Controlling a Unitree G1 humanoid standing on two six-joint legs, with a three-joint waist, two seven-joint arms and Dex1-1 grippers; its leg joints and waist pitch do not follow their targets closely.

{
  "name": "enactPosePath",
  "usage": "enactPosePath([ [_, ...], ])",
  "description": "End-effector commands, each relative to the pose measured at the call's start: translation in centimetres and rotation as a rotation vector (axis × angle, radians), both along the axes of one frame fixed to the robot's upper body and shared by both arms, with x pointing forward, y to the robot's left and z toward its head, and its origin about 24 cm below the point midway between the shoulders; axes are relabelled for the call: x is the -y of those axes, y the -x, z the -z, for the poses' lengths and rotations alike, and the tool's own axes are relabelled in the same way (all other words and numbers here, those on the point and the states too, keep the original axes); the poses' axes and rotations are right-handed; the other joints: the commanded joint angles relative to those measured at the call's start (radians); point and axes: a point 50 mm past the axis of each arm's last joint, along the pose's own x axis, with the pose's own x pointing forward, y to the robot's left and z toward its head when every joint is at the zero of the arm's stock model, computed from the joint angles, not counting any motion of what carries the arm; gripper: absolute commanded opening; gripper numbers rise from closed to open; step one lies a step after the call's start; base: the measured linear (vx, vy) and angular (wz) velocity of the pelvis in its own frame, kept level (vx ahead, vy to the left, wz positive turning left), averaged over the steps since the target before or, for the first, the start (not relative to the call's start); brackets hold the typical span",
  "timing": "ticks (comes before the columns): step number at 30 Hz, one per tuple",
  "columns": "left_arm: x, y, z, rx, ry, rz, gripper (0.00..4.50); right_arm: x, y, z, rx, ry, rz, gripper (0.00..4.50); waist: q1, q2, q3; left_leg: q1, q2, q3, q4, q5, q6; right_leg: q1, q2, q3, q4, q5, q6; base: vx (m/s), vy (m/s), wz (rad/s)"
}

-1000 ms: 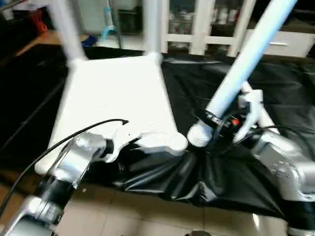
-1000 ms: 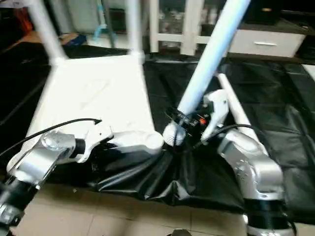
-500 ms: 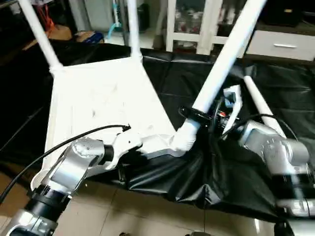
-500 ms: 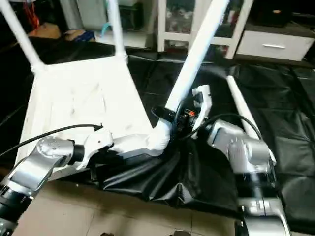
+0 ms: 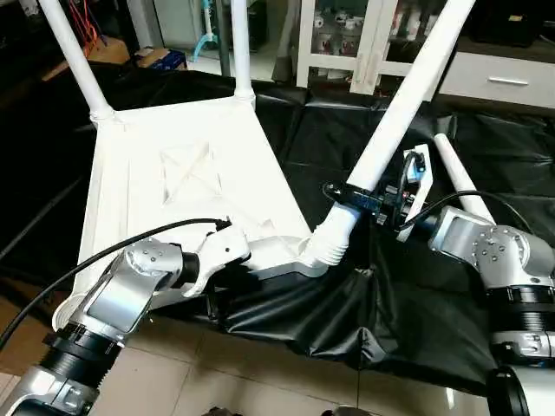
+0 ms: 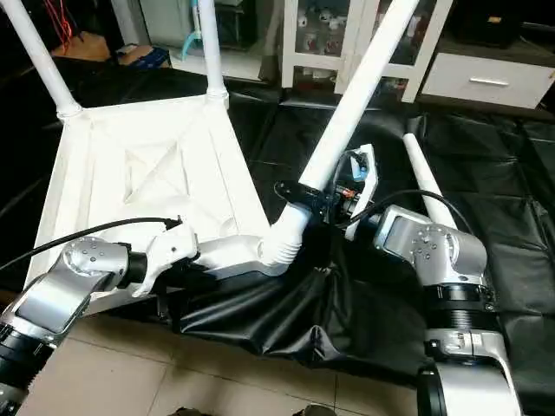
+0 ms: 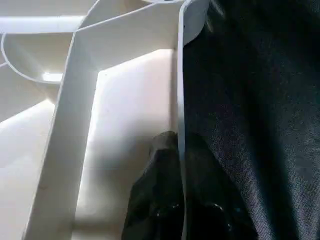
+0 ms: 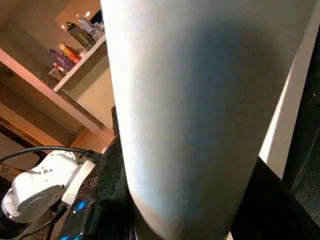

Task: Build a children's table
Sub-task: Insert table leg to table base

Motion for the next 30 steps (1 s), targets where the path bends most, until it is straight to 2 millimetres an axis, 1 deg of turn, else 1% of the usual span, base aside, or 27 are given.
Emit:
enactPosePath([
  [1, 1.1, 0.6, 0.4, -0.025, 0.04, 0.069, 0.05, -0.4, -0.7, -0.5, 0.05, 0.035, 0.031, 1.84, -0.001, -0.017, -0.048, 0.023, 0.107, -0.049, -0.101, -0.157, 0.01, 0.029, -0.078, 0.06, -0.073, -0.242, -0.242, 0.0, 0.0, 0.0],
  [3, 1.1, 0.5, 0.4, -0.024, 0.039, 0.073, 0.05, -0.8, -0.8, -0.4, 0.072, 0.065, 0.038, 1.84, 0.0, -0.017, -0.048, 0.023, 0.107, -0.049, -0.101, -0.169, 0.008, 0.029, -0.081, 0.062, -0.076, -0.265, -0.241, 0.0, 0.0, 0.0],
  [5, 1.1, 0.5, 0.4, -0.023, 0.038, 0.074, 0.05, -0.9, -0.8, -0.3, 0.081, 0.083, 0.04, 1.84, 0.001, -0.017, -0.047, 0.024, 0.107, -0.049, -0.102, -0.171, 0.006, 0.028, -0.079, 0.061, -0.077, -0.274, -0.236, 0.0, 0.0, 0.0],
  [6, 1.1, 0.5, 0.4, -0.023, 0.039, 0.076, 0.05, -1.1, -0.8, -0.1, 0.098, 0.119, 0.037, 1.84, 0.001, -0.022, -0.05, 0.026, 0.108, -0.048, -0.102, -0.171, 0.008, 0.028, -0.078, 0.061, -0.077, -0.274, -0.235, 0.0, 0.0, 0.0],
  [7, 1.2, 0.6, 0.4, -0.022, 0.04, 0.077, 0.05, -1.2, -0.7, 0.1, 0.106, 0.143, 0.031, 1.84, 0.003, -0.019, -0.049, 0.027, 0.108, -0.047, -0.102, -0.16, 0.008, 0.027, -0.078, 0.062, -0.075, -0.262, -0.237, 0.0, 0.0, 0.0],
  [8, 1.2, 0.6, 0.4, -0.022, 0.04, 0.078, 0.05, -1.4, -0.6, 0.4, 0.133, 0.198, 0.021, 1.84, 0.003, -0.019, -0.05, 0.025, 0.109, -0.047, -0.102, -0.154, 0.009, 0.028, -0.078, 0.061, -0.074, -0.254, -0.239, 0.0, 0.0, 0.0],
  [9, 1.2, 0.6, 0.4, -0.022, 0.041, 0.08, 0.05, -1.5, -0.6, 0.4, 0.133, 0.196, 0.021, 1.84, 0.003, -0.019, -0.049, 0.023, 0.109, -0.047, -0.103, -0.144, 0.012, 0.029, -0.078, 0.061, -0.072, -0.24, -0.241, 0.0, 0.0, 0.0],
  [11, 1.2, 0.6, 0.4, -0.022, 0.041, 0.082, 0.05, -1.6, -0.6, 0.4, 0.132, 0.189, 0.022, 1.84, 0.005, -0.019, -0.049, 0.025, 0.109, -0.046, -0.103, -0.144, 0.021, 0.029, -0.079, 0.063, -0.074, -0.235, -0.245, 0.0, 0.0, 0.0],
  [12, 1.3, 0.6, 0.5, -0.024, 0.041, 0.087, 0.05, -1.9, -0.6, 0.7, 0.168, 0.25, 0.007, 1.84, 0.008, -0.019, -0.051, 0.026, 0.11, -0.046, -0.102, -0.142, 0.022, 0.029, -0.078, 0.062, -0.073, -0.233, -0.246, 0.0, 0.0, 0.0],
  [13, 1.3, 0.6, 0.5, -0.024, 0.041, 0.087, 0.05, -1.9, -0.6, 0.7, 0.168, 0.25, 0.007, 1.84, 0.009, -0.018, -0.05, 0.027, 0.11, -0.045, -0.103, -0.14, 0.018, 0.027, -0.078, 0.062, -0.072, -0.228, -0.246, 0.0, 0.0, 0.0],
  [15, 1.3, 0.7, 0.6, -0.025, 0.041, 0.093, 0.05, -2.1, -0.5, 1.0, 0.205, 0.304, -0.009, 1.84, 0.007, -0.02, -0.051, 0.026, 0.111, -0.044, -0.104, -0.135, 0.019, 0.029, -0.076, 0.062, -0.07, -0.213, -0.247, 0.0, 0.0, 0.0],
  [16, 1.3, 0.7, 0.6, -0.025, 0.041, 0.094, 0.05, -2.1, -0.4, 1.0, 0.22, 0.321, -0.013, 1.84, 0.009, -0.019, -0.051, 0.028, 0.111, -0.043, -0.104, -0.135, 0.02, 0.029, -0.077, 0.063, -0.07, -0.209, -0.248, 0.0, 0.0, 0.0],
  [17, 1.3, 0.7, 0.6, -0.025, 0.041, 0.094, 0.05, -2.1, -0.4, 1.0, 0.22, 0.321, -0.013, 1.84, 0.008, -0.019, -0.051, 0.026, 0.11, -0.044, -0.103, -0.134, 0.022, 0.031, -0.077, 0.063, -0.069, -0.207, -0.249, 0.0, 0.0, 0.0],
  [18, 1.4, 0.7, 0.6, -0.02, 0.042, 0.097, 0.05, -2.3, -0.3, 1.1, 0.261, 0.363, -0.032, 1.84, 0.009, -0.018, -0.052, 0.025, 0.111, -0.044, -0.103, -0.136, 0.023, 0.032, -0.079, 0.063, -0.069, -0.209, -0.25, 0.0, 0.0, 0.0],
  [20, 1.4, 0.6, 0.5, -0.016, 0.045, 0.098, 0.05, -2.4, -0.3, 1.1, 0.291, 0.387, -0.041, 1.84, 0.008, -0.02, -0.051, 0.023, 0.111, -0.044, -0.103, -0.141, 0.025, 0.033, -0.079, 0.064, -0.07, -0.216, -0.246, 0.0, 0.0, 0.0],
  [24, 1.6, 0.5, 0.5, -0.009, 0.054, 0.099, 0.05, -3.1, 0.2, 0.8, 0.355, 0.394, -0.086, 1.84, 0.006, -0.019, -0.05, 0.025, 0.112, -0.046, -0.105, -0.168, 0.019, 0.031, -0.079, 0.065, -0.075, -0.254, -0.24, 0.0, 0.0, 0.0],
  [26, 1.7, 0.5, 0.5, -0.008, 0.055, 0.1, 0.05, -3.3, 0.5, 0.8, 0.376, 0.403, -0.107, 1.84, 0.007, -0.019, -0.05, 0.026, 0.114, -0.046, -0.106, -0.166, 0.016, 0.031, -0.077, 0.065, -0.073, -0.244, -0.235, 0.0, 0.0, 0.0],
  [29, 1.7, 0.5, 0.5, -0.008, 0.055, 0.101, 0.05, -3.5, 1.0, 1.0, 0.408, 0.421, -0.147, 1.84, 0.006, -0.019, -0.051, 0.024, 0.113, -0.045, -0.105, -0.161, 0.023, 0.032, -0.078, 0.065, -0.072, -0.229, -0.239, 0.0, 0.0, 0.0],
  [30, 1.7, 0.5, 0.5, -0.009, 0.054, 0.102, 0.05, -3.6, 1.1, 1.1, 0.418, 0.428, -0.164, 1.84, 0.008, -0.018, -0.051, 0.026, 0.114, -0.045, -0.104, -0.158, 0.025, 0.031, -0.079, 0.065, -0.073, -0.226, -0.24, 0.0, 0.0, 0.0],
])
